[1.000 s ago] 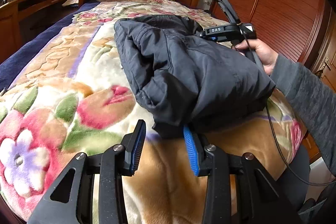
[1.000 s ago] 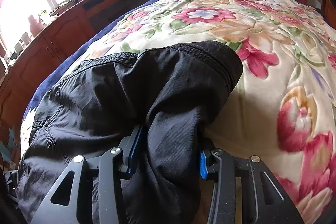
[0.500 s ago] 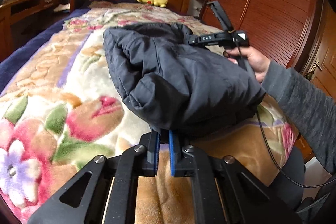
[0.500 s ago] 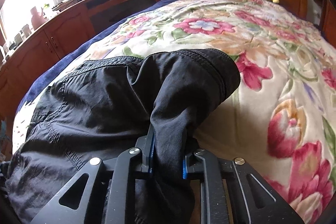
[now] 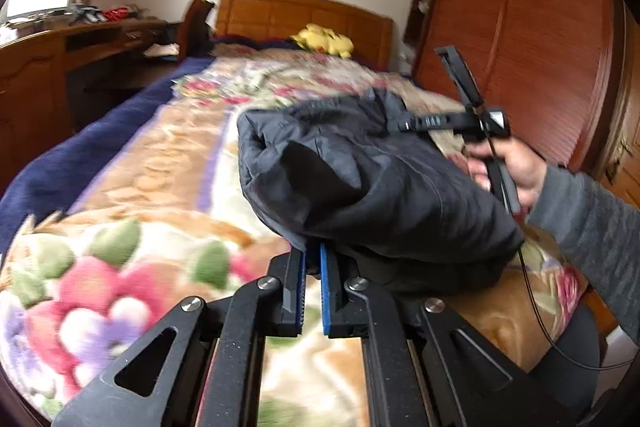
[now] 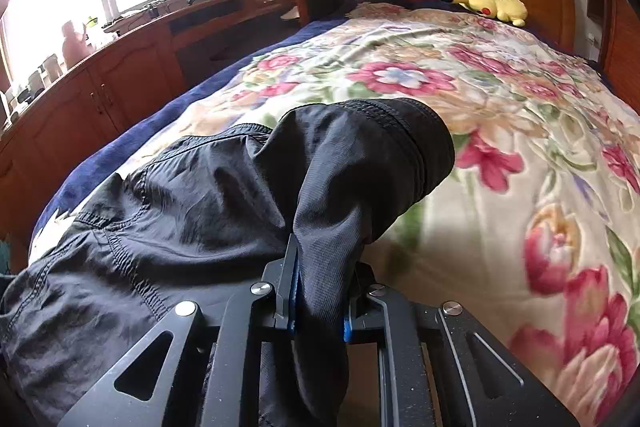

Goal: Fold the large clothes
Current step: 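Grasp the folded jacket with both grippers and carry it off the bed, then open both grippers to set the jacket down beside the bed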

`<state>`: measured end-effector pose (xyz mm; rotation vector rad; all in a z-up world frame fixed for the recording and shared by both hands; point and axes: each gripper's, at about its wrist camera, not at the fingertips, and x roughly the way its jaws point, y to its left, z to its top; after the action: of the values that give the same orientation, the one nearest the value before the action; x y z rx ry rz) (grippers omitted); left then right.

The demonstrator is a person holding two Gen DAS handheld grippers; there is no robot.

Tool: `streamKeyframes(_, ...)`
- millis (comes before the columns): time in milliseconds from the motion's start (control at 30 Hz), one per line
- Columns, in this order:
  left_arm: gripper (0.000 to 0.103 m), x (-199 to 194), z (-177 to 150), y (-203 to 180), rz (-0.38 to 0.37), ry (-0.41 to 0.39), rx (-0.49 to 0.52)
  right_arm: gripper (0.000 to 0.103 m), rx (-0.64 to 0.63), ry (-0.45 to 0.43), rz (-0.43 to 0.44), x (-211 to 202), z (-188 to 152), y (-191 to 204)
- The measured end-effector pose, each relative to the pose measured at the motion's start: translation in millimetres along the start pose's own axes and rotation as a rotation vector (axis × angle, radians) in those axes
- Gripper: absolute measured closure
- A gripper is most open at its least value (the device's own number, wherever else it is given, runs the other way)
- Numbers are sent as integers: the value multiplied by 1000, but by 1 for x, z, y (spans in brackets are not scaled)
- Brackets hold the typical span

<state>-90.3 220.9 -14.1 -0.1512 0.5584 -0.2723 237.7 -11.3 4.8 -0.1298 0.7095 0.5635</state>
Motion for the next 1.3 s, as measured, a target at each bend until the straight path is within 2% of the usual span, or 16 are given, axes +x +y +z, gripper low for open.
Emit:
streamKeyframes(167,97,-26,-6,42,48,-58,-45,88,-32,-10,27,6,9,48)
streamKeyframes(400,97,-75,-19,111,215,-113,-94,88,-98,-16,64,27,26,139)
streamKeyframes(633,97,-125,-32,175,379,-97,-114,88,-162,-10,163,55,34,234)
streamKeyframes(767,97,-143,-36,197,451,-88,-128,88,-182,-16,210,66,39,276)
streamKeyframes(933,97,-147,-35,216,561,-39,-102,88,-211,-39,257,68,41,304)
streamKeyframes(1000,97,-144,-40,222,568,-12,-108,87,-211,-26,260,69,37,307)
streamKeyframes(1100,96,-142,-47,224,569,27,-133,81,-180,18,238,84,35,291)
streamKeyframes(1267,91,-150,-46,224,577,19,-150,50,-188,24,218,84,22,266)
streamKeyframes(1300,89,-155,-47,223,575,14,-164,47,-178,19,214,82,21,262)
